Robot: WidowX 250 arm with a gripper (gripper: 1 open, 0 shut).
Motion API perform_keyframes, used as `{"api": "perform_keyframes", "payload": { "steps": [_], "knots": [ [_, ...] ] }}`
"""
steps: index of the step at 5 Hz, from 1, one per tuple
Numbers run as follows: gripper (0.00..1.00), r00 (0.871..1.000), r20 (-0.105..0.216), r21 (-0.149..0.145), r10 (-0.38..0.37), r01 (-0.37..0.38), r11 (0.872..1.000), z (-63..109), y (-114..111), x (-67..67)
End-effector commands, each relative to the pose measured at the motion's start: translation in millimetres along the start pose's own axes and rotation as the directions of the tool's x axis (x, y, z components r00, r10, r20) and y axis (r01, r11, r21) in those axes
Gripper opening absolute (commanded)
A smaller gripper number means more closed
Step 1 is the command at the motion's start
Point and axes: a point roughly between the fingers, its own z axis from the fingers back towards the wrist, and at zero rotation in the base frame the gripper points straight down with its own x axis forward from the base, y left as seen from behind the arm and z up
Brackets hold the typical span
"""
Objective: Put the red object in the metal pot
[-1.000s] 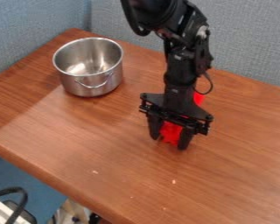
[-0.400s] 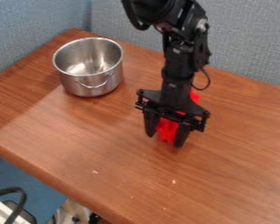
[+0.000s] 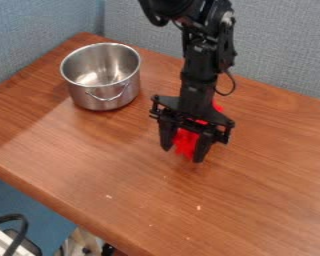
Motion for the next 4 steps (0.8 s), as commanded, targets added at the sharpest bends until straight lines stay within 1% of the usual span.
{"api": "perform_keyframes", "payload": {
  "steps": [1, 2, 3, 4],
  "knots": [
    [0.0, 0.998, 0.06, -0.016, 0.016, -0.015, 1.0, 22.4, 6.1, 11.3],
    [0.0, 0.997, 0.076, -0.025, 0.025, -0.023, 0.999, 31.0, 14.7, 20.4],
    [0.0, 0.995, 0.088, -0.039, 0.046, -0.042, 0.998, 46.4, 35.3, 32.1],
    [0.0, 0.991, 0.088, -0.067, 0.097, -0.092, 0.994, 61.3, 68.9, 39.6]
  ]
}}
